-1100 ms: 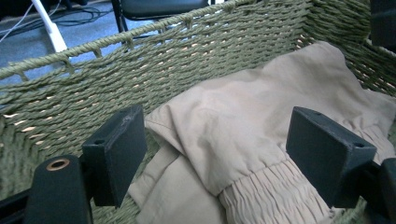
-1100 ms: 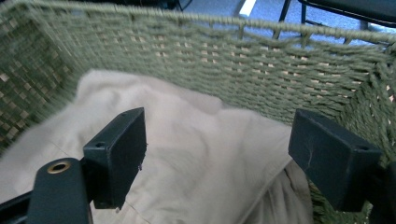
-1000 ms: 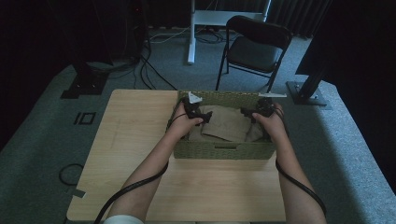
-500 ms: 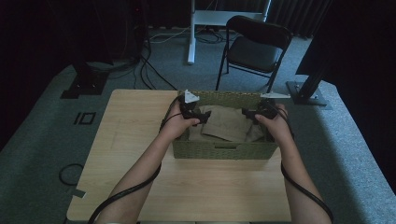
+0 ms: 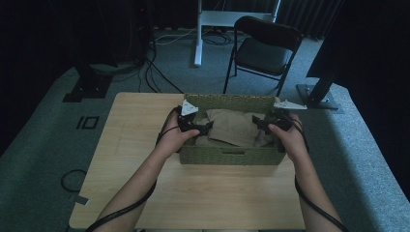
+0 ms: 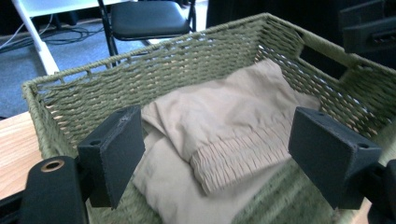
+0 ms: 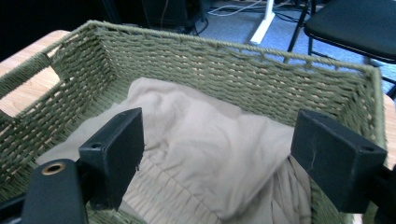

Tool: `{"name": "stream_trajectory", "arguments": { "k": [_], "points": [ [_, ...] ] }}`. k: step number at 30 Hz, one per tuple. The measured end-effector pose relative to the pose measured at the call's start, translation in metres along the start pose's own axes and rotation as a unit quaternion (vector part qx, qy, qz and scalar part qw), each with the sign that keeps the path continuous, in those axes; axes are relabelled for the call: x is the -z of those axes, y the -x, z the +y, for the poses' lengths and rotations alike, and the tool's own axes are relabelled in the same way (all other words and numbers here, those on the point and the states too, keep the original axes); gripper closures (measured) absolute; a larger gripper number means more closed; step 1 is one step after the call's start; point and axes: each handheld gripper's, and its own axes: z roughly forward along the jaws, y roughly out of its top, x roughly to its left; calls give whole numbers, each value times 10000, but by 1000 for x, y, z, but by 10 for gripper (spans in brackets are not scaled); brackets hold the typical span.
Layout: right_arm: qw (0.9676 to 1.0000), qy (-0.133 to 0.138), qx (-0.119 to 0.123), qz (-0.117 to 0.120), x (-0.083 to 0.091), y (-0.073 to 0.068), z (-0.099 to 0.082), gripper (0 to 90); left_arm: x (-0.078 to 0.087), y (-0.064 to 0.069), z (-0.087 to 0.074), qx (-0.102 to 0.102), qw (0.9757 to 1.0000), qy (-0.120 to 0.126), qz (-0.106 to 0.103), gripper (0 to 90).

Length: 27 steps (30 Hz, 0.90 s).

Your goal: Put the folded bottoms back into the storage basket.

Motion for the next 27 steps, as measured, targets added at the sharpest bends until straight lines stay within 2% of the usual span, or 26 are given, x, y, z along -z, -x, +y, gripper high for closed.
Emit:
{"name": "stream_trajectory", "arguments": {
  "k": [3,6,8,15,20,22,27],
  "points": [
    [10000,-17,42,1,6,-2,-5,166,8,3,-5,-42,10000,-15,-50,192],
    [10000,12,69,43,13,-4,-11,156,15,5,-11,-37,9998,-18,-185,193],
    [10000,10,75,17,16,-5,-14,157,19,7,-14,-49,9999,34,-155,193],
    [9998,18,189,70,29,-10,-26,156,32,14,-27,-181,9997,-16,-161,192],
    [9997,138,177,128,39,-15,-33,156,39,18,-35,-173,9998,-7,-102,192],
    [9996,180,173,143,43,-17,-36,156,42,19,-39,-117,9998,-16,-156,193],
    [9993,253,227,160,53,-21,-46,155,50,21,-47,-119,9998,-17,-140,184]
  ]
}}
